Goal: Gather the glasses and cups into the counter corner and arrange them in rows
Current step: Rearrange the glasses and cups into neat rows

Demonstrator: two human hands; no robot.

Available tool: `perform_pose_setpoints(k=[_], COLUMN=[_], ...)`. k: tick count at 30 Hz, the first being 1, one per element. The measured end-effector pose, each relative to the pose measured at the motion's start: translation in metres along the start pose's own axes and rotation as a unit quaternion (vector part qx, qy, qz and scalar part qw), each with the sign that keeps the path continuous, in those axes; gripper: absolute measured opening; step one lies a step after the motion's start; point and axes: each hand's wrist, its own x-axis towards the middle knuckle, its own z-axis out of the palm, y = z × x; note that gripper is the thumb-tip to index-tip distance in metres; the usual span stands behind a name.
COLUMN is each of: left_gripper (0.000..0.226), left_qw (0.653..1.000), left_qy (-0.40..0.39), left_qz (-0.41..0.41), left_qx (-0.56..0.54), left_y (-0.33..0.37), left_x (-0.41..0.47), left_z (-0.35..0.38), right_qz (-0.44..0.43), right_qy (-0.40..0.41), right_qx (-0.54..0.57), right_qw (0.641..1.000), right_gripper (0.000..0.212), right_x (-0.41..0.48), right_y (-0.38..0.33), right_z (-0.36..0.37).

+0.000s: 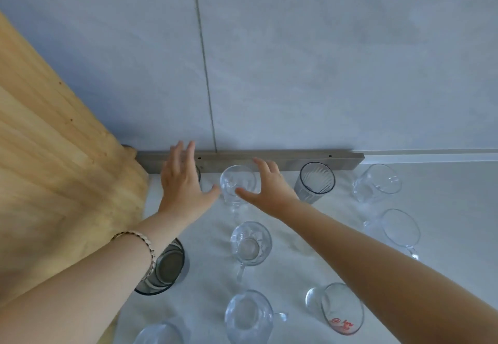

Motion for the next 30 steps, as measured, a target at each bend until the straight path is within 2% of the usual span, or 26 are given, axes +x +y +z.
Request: perform_pose_setpoints(k=[3,6,8,10,12,14,17,21,27,30], left_gripper=[0.084,0.087,0.102,0.117,0.121,0.113,0.091,0.08,0.085,0.087], left_qw=[0.991,0.981,0.978,0.977,0.976,0.975,0.98,0.987,0.988,0.987], left_qy=[-0.01,-0.101,-0.162,-0.195,-0.213,-0.216,-0.188,-0.131,-0.095,-0.095], left_qz=[0.134,0.163,0.121,0.063,0.01,-0.021,-0.03,-0.068,-0.107,-0.111], left_qx=[-0.015,-0.034,-0.047,-0.057,-0.051,-0.046,-0.057,-0.065,-0.065,-0.069], left_y=[0.05,0.103,0.135,0.159,0.174,0.18,0.18,0.175,0.161,0.158], left_x=[-0.003,-0.002,-0.001,0.001,0.006,0.009,0.008,0.005,0.001,-0.001], left_z=[0.009,0.035,0.055,0.073,0.088,0.099,0.106,0.105,0.102,0.1], right_qz=[-0.051,-0.008,0.095,0.213,0.269,0.281,0.269,0.207,0.083,0.045], right_qy=[0.127,0.221,0.228,0.177,0.118,0.091,0.115,0.137,0.025,-0.036], right_qx=[-0.027,-0.045,-0.052,-0.056,-0.051,-0.023,-0.033,-0.041,-0.006,-0.031], right_qw=[0.99,0.974,0.968,0.959,0.955,0.955,0.956,0.968,0.996,0.998], right_gripper=[0.051,0.047,0.062,0.088,0.108,0.112,0.095,0.079,0.084,0.092], right_x=[-0.02,-0.03,-0.031,-0.032,-0.03,-0.026,-0.019,-0.014,-0.018,-0.021], right_y=[0.027,0.074,0.11,0.143,0.168,0.184,0.193,0.192,0.174,0.162], right_z=[-0.042,-0.088,-0.115,-0.133,-0.143,-0.14,-0.126,-0.116,-0.101,-0.098])
